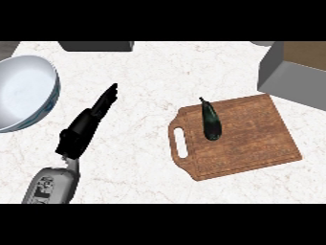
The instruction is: Pick the croissant from the cutting board and place it in the cardboard box
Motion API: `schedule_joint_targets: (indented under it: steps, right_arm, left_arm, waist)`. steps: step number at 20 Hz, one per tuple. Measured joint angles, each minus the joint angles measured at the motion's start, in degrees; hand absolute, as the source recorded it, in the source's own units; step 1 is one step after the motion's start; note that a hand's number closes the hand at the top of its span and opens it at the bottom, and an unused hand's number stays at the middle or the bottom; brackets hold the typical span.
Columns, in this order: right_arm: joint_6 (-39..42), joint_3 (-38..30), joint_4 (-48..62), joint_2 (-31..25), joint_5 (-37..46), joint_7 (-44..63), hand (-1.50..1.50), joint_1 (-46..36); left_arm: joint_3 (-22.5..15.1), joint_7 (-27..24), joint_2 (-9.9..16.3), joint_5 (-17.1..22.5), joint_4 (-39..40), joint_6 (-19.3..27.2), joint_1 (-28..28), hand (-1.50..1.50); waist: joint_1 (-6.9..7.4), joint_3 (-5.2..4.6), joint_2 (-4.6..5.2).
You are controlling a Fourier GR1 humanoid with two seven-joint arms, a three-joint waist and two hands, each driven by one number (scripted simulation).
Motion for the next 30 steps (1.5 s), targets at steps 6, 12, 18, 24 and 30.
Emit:
schedule_joint_targets:
  steps: [6,12,18,24,30]
  right_arm:
    - [-5.20,2.23,13.51,-1.31,5.45,-5.05,1.50,-5.66]
    - [-11.88,4.74,29.94,-0.84,10.81,-11.32,1.50,-11.29]
    - [-17.27,3.70,45.75,1.75,12.08,-14.58,-1.50,-15.42]
    - [-17.81,-0.17,58.84,2.31,8.92,-18.86,-1.50,-18.76]
    - [-19.96,-7.35,63.91,2.37,1.59,-27.49,-1.50,-20.11]
  left_arm:
    - [0.10,1.42,-0.24,-0.23,-1.17,0.01,-0.31,0.00]
    - [0.09,1.73,-0.39,-0.33,-1.27,-0.32,-0.46,0.00]
    - [-0.34,0.33,-0.86,-0.99,-0.79,0.01,-0.10,0.00]
    - [-0.19,0.78,-0.78,-0.76,-1.21,-0.46,-0.62,0.00]
    - [-0.32,0.77,-1.26,-0.99,-1.11,-0.12,-0.38,0.00]
  waist:
    - [0.19,0.02,0.06]
    - [0.58,0.03,0.20]
    - [1.05,0.06,0.38]
    - [1.21,0.08,0.47]
    - [0.94,0.16,0.51]
